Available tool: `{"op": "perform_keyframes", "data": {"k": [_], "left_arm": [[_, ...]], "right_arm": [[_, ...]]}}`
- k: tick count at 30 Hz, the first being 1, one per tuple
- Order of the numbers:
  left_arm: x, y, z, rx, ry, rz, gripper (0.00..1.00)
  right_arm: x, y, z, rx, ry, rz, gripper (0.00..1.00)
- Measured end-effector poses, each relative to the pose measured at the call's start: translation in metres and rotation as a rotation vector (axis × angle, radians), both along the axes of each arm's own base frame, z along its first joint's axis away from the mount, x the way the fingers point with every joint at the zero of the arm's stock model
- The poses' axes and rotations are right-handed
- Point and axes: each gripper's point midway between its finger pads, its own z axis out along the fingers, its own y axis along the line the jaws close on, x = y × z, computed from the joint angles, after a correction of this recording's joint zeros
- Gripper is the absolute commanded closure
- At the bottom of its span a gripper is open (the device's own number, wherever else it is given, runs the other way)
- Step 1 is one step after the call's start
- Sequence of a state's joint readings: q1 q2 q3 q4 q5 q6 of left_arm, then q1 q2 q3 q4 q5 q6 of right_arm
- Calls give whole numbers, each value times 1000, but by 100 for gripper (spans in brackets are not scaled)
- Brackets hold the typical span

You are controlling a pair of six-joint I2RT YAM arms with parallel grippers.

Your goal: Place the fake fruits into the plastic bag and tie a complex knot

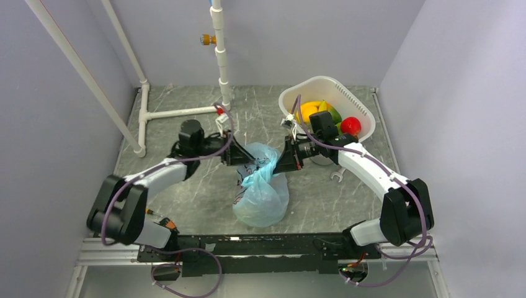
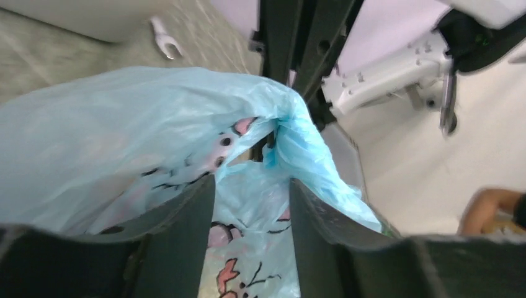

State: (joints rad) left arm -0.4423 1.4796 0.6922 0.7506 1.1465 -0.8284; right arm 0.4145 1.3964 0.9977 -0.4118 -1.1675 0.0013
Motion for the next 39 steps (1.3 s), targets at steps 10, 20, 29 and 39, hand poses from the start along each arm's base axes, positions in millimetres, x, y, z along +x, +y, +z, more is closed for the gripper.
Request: {"op": "perform_keyframes", "data": {"k": [10, 20, 29, 39], "left_arm": [[8, 67, 32, 197, -403, 67, 18], [-54, 41, 3, 257, -413, -177, 21], [-55, 32, -3, 284, -424, -187, 55], [-52, 41, -7, 280, -466, -198, 52]], "right_arm": [[9, 2, 1, -6, -19, -38, 100], [9, 8, 2, 1, -23, -40, 100], [7, 10, 0, -5, -36, -34, 100], [2, 6, -6, -23, -48, -12, 100]]}}
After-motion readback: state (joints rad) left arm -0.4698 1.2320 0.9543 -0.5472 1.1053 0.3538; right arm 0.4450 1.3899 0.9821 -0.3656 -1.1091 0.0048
